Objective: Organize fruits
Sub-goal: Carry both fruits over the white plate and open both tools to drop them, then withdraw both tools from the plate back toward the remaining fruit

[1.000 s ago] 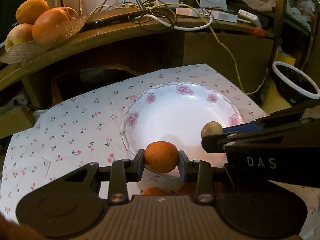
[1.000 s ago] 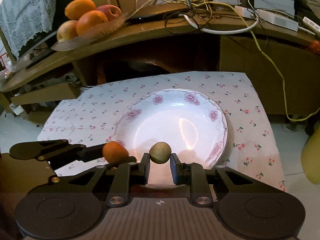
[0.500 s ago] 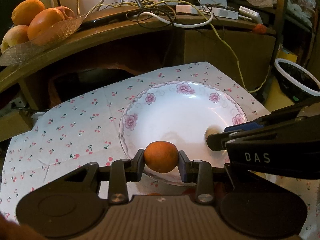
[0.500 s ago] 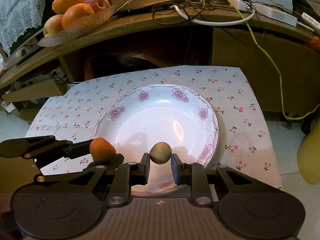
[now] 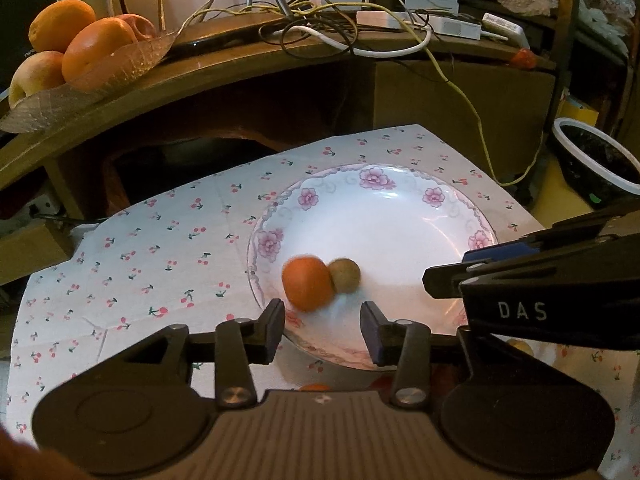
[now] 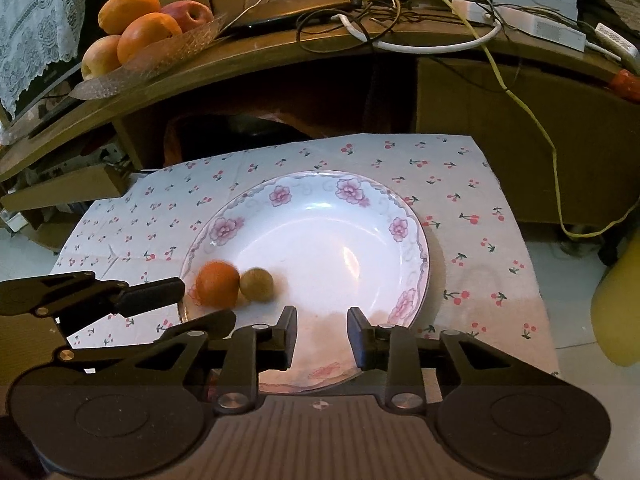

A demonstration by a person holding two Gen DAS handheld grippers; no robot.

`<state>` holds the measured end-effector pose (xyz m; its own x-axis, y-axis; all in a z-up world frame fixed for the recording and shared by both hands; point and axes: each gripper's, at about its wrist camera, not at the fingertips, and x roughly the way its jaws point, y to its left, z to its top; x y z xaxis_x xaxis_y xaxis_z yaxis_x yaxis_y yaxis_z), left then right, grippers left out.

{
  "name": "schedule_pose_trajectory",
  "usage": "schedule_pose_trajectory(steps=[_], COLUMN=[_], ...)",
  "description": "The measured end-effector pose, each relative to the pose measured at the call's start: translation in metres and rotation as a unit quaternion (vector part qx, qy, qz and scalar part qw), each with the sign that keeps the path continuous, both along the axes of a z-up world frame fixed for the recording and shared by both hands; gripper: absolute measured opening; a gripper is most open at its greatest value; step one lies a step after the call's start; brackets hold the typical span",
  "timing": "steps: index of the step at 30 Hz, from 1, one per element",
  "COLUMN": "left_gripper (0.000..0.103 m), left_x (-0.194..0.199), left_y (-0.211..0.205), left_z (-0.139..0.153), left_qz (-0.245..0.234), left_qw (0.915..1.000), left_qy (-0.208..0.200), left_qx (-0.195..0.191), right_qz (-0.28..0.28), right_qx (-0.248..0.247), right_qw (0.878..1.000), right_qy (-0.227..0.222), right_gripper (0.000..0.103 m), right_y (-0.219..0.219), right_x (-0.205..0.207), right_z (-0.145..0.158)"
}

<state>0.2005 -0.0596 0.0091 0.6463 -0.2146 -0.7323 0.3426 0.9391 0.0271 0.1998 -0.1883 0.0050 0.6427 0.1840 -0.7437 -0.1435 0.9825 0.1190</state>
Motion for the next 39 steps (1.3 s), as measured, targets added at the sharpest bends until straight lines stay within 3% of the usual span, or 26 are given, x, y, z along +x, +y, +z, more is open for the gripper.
schedule_pose_trajectory(steps=[16,39], left_gripper=[0.053,0.055], left_x=[-0.0035,-0.0071], left_y=[0.0003,-0.0027], left_z=[0.0059,0.007], left_qz=[0.001,-0.007], left_qw=[0.9999,0.9998], left_qy=[-0.011,-0.013], left_qx=[0.01,0.014], right_qz=[-0.006,-0.006], right_qx=[-0.003,-0.003], right_qw=[1.0,1.0], right_qy=[-0.009,-0.01], right_gripper=[0.041,0.042], right_y=[-0.0055,-0.0082], right_x=[-0.0054,-0.0086], right_z=[0.0034,0.004])
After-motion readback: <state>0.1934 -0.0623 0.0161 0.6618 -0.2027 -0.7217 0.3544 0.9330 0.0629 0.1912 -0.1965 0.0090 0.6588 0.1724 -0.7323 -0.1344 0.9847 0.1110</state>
